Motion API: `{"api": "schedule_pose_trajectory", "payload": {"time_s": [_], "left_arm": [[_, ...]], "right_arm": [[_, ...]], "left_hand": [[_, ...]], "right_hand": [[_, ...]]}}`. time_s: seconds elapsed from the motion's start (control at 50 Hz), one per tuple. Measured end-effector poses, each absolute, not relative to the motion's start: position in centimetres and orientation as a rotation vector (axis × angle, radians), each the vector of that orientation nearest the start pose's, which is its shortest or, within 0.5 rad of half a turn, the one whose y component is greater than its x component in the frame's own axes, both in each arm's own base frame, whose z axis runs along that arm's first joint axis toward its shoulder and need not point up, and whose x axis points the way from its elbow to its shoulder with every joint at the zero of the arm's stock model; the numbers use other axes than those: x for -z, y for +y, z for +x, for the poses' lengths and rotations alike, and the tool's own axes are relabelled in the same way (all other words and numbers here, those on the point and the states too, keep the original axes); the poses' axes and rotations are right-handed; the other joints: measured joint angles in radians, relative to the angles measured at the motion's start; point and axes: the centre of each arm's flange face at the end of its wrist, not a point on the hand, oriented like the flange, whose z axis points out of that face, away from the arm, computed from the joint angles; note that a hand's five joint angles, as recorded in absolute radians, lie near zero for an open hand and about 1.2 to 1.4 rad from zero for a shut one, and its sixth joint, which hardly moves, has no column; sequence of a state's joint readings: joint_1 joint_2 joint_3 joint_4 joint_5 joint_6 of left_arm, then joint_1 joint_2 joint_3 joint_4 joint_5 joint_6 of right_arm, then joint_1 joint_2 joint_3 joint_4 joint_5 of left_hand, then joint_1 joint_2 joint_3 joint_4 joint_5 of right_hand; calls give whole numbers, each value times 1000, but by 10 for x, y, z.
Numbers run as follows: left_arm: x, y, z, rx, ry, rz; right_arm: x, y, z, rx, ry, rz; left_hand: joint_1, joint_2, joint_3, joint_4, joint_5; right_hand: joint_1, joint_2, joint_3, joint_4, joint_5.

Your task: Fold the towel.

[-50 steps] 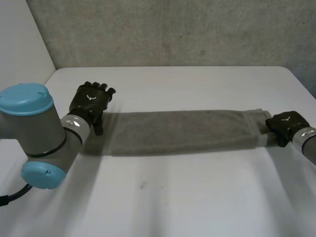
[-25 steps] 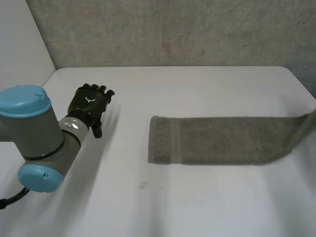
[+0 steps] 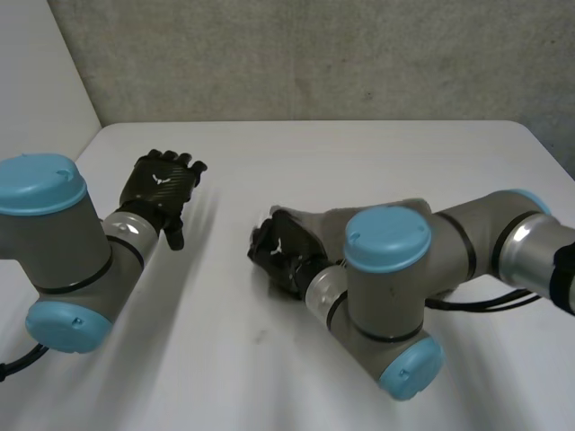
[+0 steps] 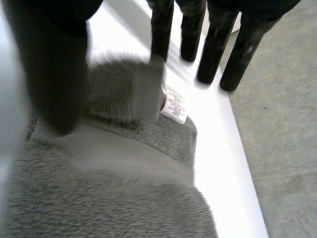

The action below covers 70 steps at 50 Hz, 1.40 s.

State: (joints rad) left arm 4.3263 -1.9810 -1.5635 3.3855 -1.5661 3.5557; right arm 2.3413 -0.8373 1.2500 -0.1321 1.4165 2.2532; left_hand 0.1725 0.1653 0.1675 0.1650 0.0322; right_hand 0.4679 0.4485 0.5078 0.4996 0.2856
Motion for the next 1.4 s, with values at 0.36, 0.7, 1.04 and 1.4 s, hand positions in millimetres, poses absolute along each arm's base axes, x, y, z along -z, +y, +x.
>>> {"api": "schedule_pose_trajectory", "payload": {"time_s": [0.36, 0.7, 1.04, 1.4], "left_arm": [[-193, -293, -262, 2029, 2191, 935], [-188, -290, -266, 2019, 2202, 955], [-189, -287, -266, 2020, 2202, 959], [-208, -283, -283, 2144, 2215, 919]], "right_arm": [[-187, -253, 303, 1925, 2003, -1331], [-117, -299, 211, 1874, 2422, -1461], [-154, -217, 359, 2191, 1541, -1915], [-153, -200, 355, 1899, 1529, -1738]], "left_hand": [[0, 0, 0, 0, 0], [0, 0, 0, 0, 0], [0, 0, 0, 0, 0], [0, 0, 0, 0, 0]], "right_hand": [[-239, -205, -270, -244, -225], [784, 798, 821, 834, 851], [810, 812, 828, 840, 851], [-239, -207, -270, -246, -223]]}}
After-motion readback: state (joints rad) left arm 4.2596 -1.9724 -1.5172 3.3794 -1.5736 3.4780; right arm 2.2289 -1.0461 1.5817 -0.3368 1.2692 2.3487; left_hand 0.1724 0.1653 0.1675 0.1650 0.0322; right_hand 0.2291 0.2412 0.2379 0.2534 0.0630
